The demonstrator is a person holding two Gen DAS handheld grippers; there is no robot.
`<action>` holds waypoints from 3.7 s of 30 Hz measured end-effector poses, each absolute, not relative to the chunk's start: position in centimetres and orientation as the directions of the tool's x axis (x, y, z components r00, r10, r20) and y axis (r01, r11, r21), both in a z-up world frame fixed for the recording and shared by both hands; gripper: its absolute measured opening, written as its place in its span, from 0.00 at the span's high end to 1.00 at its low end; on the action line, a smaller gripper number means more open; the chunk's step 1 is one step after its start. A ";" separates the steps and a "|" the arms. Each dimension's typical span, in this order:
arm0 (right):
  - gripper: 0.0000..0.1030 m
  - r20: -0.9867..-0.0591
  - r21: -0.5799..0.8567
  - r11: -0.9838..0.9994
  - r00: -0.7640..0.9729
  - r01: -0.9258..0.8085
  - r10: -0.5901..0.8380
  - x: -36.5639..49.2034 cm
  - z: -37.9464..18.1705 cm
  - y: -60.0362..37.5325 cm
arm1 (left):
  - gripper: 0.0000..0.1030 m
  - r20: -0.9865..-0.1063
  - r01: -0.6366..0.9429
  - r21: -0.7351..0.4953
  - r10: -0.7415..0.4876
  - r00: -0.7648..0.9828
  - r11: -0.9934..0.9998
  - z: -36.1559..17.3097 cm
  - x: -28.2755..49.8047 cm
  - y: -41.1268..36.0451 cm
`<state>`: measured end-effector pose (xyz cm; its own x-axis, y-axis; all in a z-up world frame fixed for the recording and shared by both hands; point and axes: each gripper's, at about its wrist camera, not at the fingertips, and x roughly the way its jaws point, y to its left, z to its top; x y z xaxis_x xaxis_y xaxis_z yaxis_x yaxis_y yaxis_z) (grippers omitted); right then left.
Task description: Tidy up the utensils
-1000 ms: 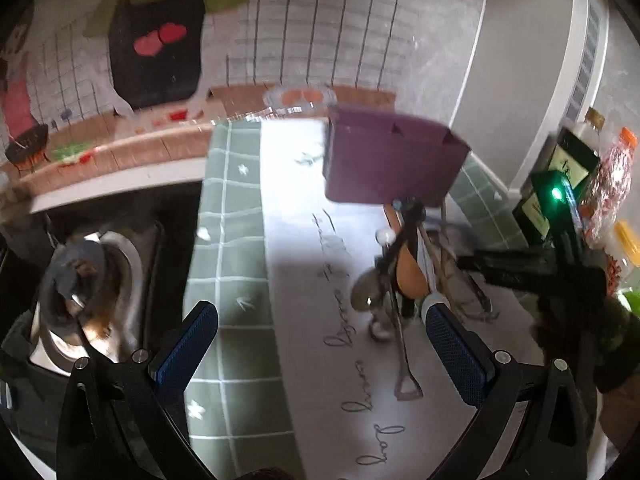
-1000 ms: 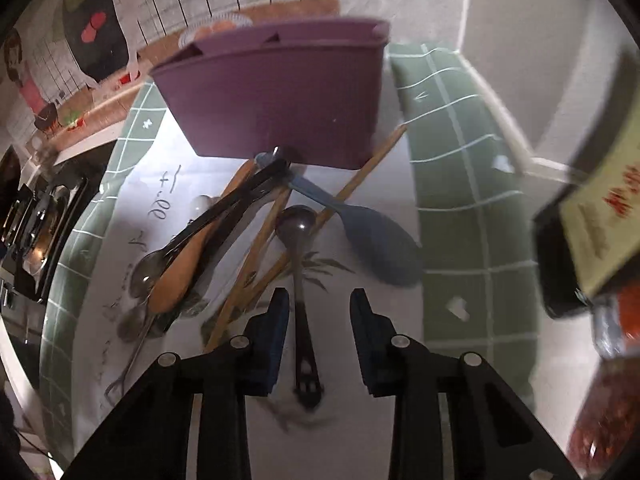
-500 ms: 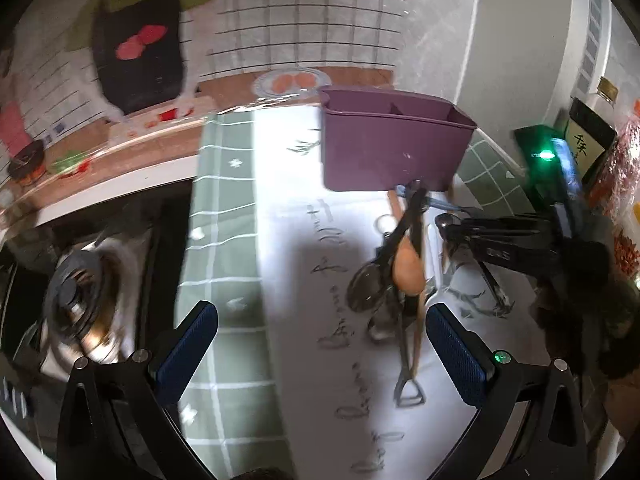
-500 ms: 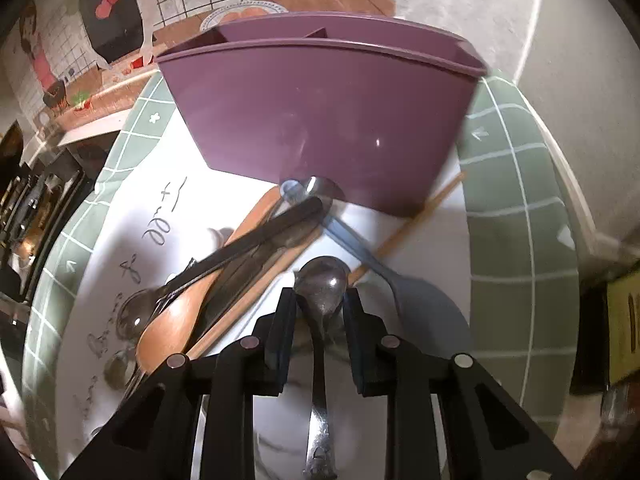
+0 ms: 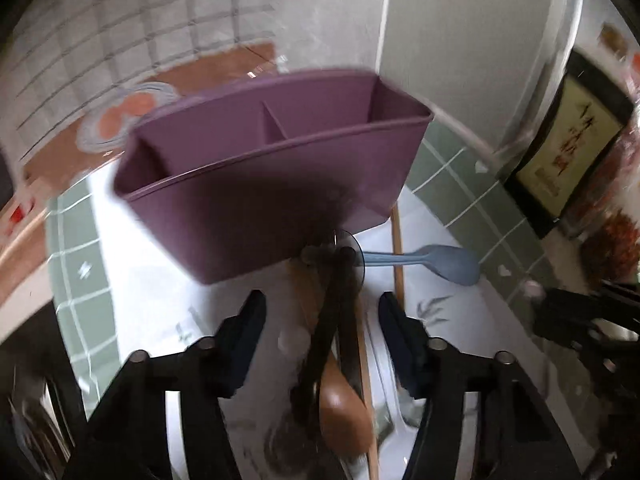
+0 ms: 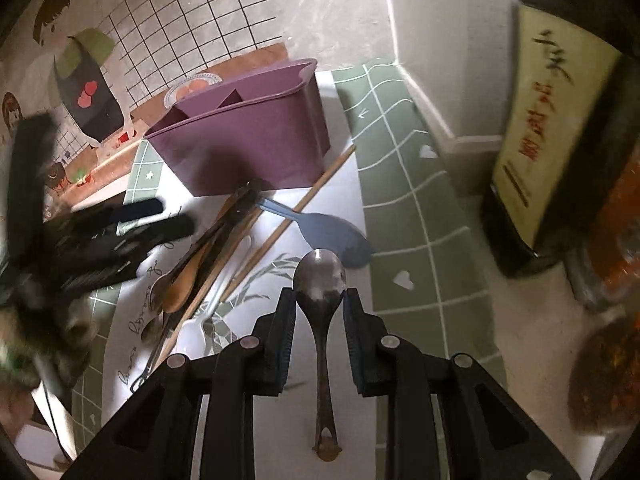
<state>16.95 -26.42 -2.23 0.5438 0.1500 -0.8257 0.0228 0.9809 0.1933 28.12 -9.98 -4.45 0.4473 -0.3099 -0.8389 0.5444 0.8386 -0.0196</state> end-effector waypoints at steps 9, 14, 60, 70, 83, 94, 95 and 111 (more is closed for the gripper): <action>0.76 -0.828 0.191 0.981 0.538 0.007 0.157 16.5 -3.0 -26.5 | 0.74 -0.879 0.474 -0.053 -0.266 0.395 0.879 -6.6 28.5 -8.6; 0.72 -0.828 0.140 0.989 0.543 -0.043 0.140 18.5 -2.4 -25.8 | 0.86 -0.857 0.387 -0.128 -0.298 0.419 0.913 -5.8 25.2 -4.1; 0.71 -0.908 0.071 0.964 0.384 -0.257 0.169 28.9 -6.2 -18.3 | 0.00 -0.787 0.125 -0.128 -0.177 0.591 0.984 -0.7 17.9 6.1; 0.93 -0.907 0.145 0.982 0.381 -0.122 0.181 24.3 -3.7 -21.9 | 0.00 -0.840 0.262 -0.121 -0.240 0.487 0.957 -3.2 22.7 -0.5; 0.93 -0.843 0.162 0.985 0.511 -0.059 0.169 19.1 0.1 -24.5 | 0.58 -0.920 0.209 -0.200 -0.257 0.297 0.957 -7.0 32.0 -6.7; 0.93 -0.831 0.202 0.977 0.515 -0.067 0.207 19.0 0.4 -24.3 | 0.89 -0.902 0.301 -0.168 -0.269 0.337 0.939 -7.4 28.3 -6.6; 0.93 -0.828 0.206 0.976 0.518 -0.073 0.213 18.9 0.7 -24.1 | 0.89 -0.885 0.311 -0.183 -0.294 0.360 0.933 -6.7 27.0 -5.9; 0.96 -0.805 0.161 0.978 0.555 -0.133 0.208 18.1 4.9 -22.0 | 0.89 -0.692 0.387 -0.238 -0.435 0.576 0.891 4.0 20.1 -2.2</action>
<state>18.12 -21.95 4.88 0.5550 0.2081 -0.8054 -0.1331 0.9780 0.1609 20.12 -2.16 3.98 0.5761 -0.4352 -0.6918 0.3868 0.8908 -0.2383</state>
